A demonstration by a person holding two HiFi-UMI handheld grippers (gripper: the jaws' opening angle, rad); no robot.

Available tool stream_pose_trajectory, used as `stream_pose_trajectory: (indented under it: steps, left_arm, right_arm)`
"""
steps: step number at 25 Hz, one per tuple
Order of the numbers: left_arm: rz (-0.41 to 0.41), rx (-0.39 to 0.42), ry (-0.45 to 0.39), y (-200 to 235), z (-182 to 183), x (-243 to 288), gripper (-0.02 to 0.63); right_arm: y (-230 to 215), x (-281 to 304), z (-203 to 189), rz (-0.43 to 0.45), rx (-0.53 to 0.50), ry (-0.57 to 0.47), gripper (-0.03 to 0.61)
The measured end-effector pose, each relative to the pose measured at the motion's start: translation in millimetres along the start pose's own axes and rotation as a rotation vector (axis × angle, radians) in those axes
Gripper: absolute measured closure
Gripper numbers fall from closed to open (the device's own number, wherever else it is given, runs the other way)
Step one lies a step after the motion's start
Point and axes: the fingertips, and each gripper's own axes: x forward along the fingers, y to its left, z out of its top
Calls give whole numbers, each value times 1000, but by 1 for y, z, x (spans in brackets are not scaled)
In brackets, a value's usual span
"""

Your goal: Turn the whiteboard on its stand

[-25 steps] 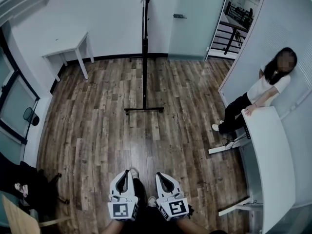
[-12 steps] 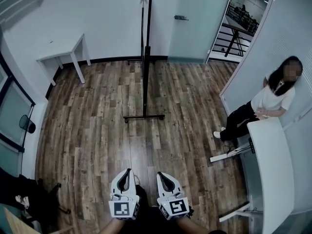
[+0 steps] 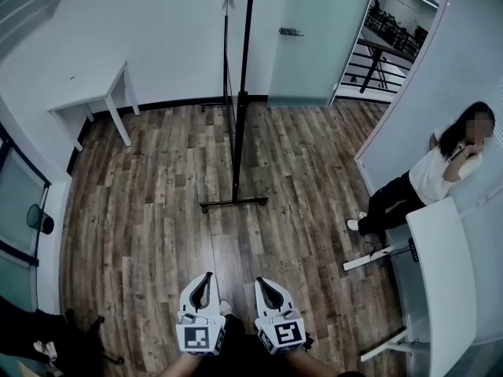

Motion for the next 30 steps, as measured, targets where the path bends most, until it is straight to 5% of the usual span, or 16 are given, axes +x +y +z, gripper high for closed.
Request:
stream_pose_trajectory:
  steps: [19, 30]
  left_arm:
    - [-8, -16, 8, 73, -2, 81, 598]
    - [30, -10, -5, 107, 4, 179, 598]
  right_arm:
    - [-11, 123, 7, -18, 4, -10, 568]
    - [-56, 218, 18, 20, 3, -9, 568]
